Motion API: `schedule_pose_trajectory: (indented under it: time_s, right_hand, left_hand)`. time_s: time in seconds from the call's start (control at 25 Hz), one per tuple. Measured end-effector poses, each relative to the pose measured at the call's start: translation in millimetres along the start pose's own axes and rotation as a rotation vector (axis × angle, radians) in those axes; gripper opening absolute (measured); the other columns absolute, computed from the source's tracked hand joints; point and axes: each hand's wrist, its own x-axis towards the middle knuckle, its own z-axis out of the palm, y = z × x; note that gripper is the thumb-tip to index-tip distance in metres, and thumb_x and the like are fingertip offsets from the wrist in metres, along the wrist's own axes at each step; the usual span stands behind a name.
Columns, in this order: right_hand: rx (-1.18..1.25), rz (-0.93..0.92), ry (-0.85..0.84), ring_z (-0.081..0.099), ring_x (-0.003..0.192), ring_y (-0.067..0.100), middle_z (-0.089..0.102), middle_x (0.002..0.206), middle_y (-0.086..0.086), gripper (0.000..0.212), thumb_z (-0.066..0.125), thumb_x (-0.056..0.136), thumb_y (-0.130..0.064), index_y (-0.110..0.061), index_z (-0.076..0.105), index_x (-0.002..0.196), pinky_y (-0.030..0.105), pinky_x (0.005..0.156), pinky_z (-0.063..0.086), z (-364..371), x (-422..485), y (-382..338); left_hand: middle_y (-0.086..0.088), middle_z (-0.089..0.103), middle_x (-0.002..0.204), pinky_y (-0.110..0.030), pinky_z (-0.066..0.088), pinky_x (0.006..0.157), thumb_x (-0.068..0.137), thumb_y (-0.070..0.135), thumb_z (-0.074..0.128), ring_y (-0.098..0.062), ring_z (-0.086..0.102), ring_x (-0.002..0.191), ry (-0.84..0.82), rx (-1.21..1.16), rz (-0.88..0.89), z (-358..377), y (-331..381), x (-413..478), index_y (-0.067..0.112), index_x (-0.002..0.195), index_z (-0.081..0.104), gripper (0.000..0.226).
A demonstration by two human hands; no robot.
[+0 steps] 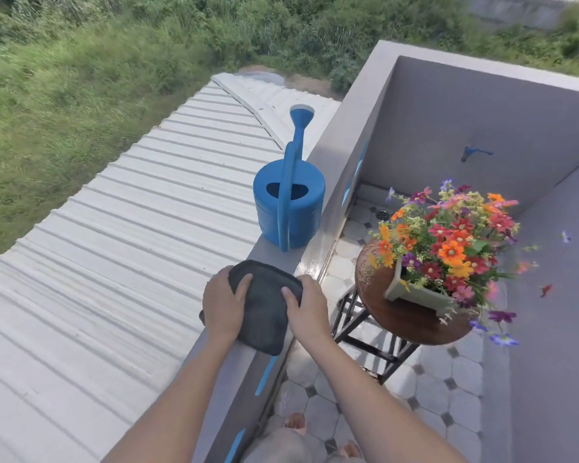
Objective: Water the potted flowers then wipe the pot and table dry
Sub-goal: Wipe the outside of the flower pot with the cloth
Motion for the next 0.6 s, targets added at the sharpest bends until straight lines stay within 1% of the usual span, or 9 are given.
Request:
schedule_pose_trajectory:
  time_s: [0.08, 0.16, 0.24, 0.28, 0.32, 0.4, 0.48, 0.52, 0.6]
  right_hand:
    - [0.061, -0.033, 0.079, 0.049, 0.091, 0.017, 0.052, 0.099, 0.002, 0.015, 0.050, 0.094, -0.023, -0.010, 0.051, 0.101, 0.019, 0.069, 0.029, -25, -11, -5]
    - [0.126, -0.067, 0.176, 0.049, 0.087, 0.014, 0.054, 0.093, -0.001, 0.012, 0.052, 0.093, -0.023, -0.012, 0.052, 0.099, 0.018, 0.068, 0.029, -56, -21, -2]
    - [0.173, -0.086, 0.253, 0.051, 0.087, 0.011, 0.057, 0.091, -0.004, 0.014, 0.055, 0.092, -0.022, -0.013, 0.054, 0.101, 0.021, 0.073, 0.036, -88, -31, 6]
    - [0.176, -0.093, 0.282, 0.054, 0.087, 0.012, 0.060, 0.091, -0.003, 0.014, 0.056, 0.091, -0.023, -0.014, 0.055, 0.100, 0.024, 0.075, 0.040, -102, -35, 11]
    - [0.171, -0.090, 0.308, 0.056, 0.089, 0.013, 0.062, 0.092, -0.002, 0.013, 0.057, 0.090, -0.024, -0.015, 0.056, 0.099, 0.026, 0.077, 0.043, -116, -41, 18]
    - [0.166, -0.087, 0.335, 0.057, 0.091, 0.012, 0.063, 0.095, -0.003, 0.012, 0.058, 0.090, -0.024, -0.018, 0.057, 0.100, 0.023, 0.079, 0.045, -143, -53, 32]
    - [0.164, -0.090, 0.334, 0.055, 0.090, 0.010, 0.062, 0.095, -0.005, 0.013, 0.059, 0.089, -0.023, -0.018, 0.058, 0.101, 0.020, 0.078, 0.043, -165, -66, 45]
    - [0.159, -0.097, 0.330, 0.055, 0.090, 0.010, 0.062, 0.095, -0.004, 0.013, 0.059, 0.089, -0.022, -0.017, 0.058, 0.101, 0.019, 0.077, 0.043, -174, -72, 53]
    - [0.145, -0.121, 0.332, 0.055, 0.089, 0.010, 0.063, 0.095, -0.003, 0.014, 0.059, 0.089, -0.021, -0.014, 0.058, 0.102, 0.019, 0.076, 0.042, -188, -77, 65]
  left_hand:
    - [0.003, 0.067, 0.101, -0.022, 0.039, 0.078, 0.087, 0.032, 0.066, -0.014, 0.058, 0.091, -0.125, -0.141, -0.033, -16, 23, -2, 0.015, 0.111, 0.064, 0.030]
    - [0.005, 0.070, 0.100, -0.020, 0.046, 0.076, 0.078, 0.033, 0.076, -0.013, 0.064, 0.092, -0.397, -0.379, -0.099, -27, 46, -9, 0.017, 0.108, 0.064, 0.036]
    - [-0.005, 0.074, 0.100, -0.024, 0.054, 0.070, 0.052, 0.045, 0.089, -0.020, 0.070, 0.094, -0.755, -0.607, -0.210, -26, 68, -23, 0.013, 0.107, 0.067, 0.067]
    - [-0.008, 0.075, 0.101, -0.026, 0.057, 0.068, 0.039, 0.047, 0.092, -0.022, 0.071, 0.093, -0.889, -0.636, -0.265, -21, 76, -29, 0.012, 0.107, 0.067, 0.080]
    - [-0.010, 0.074, 0.103, -0.027, 0.058, 0.067, 0.033, 0.044, 0.094, -0.023, 0.071, 0.094, -0.981, -0.649, -0.281, -12, 86, -38, 0.012, 0.108, 0.067, 0.086]
    - [-0.014, 0.072, 0.108, -0.029, 0.058, 0.070, 0.036, 0.031, 0.093, -0.026, 0.070, 0.096, -1.029, -0.687, -0.230, 9, 99, -57, 0.010, 0.111, 0.065, 0.083]
    - [-0.017, 0.071, 0.107, -0.033, 0.059, 0.071, 0.042, 0.018, 0.084, -0.030, 0.069, 0.094, -0.985, -0.796, -0.212, 28, 109, -77, 0.007, 0.111, 0.065, 0.072]
    - [-0.018, 0.071, 0.105, -0.034, 0.059, 0.071, 0.042, 0.015, 0.080, -0.030, 0.069, 0.091, -0.976, -0.867, -0.227, 38, 112, -88, 0.005, 0.110, 0.065, 0.070]
    - [-0.018, 0.072, 0.100, -0.034, 0.059, 0.069, 0.034, 0.016, 0.085, -0.029, 0.070, 0.087, -1.025, -0.963, -0.283, 52, 117, -108, 0.003, 0.108, 0.066, 0.077]
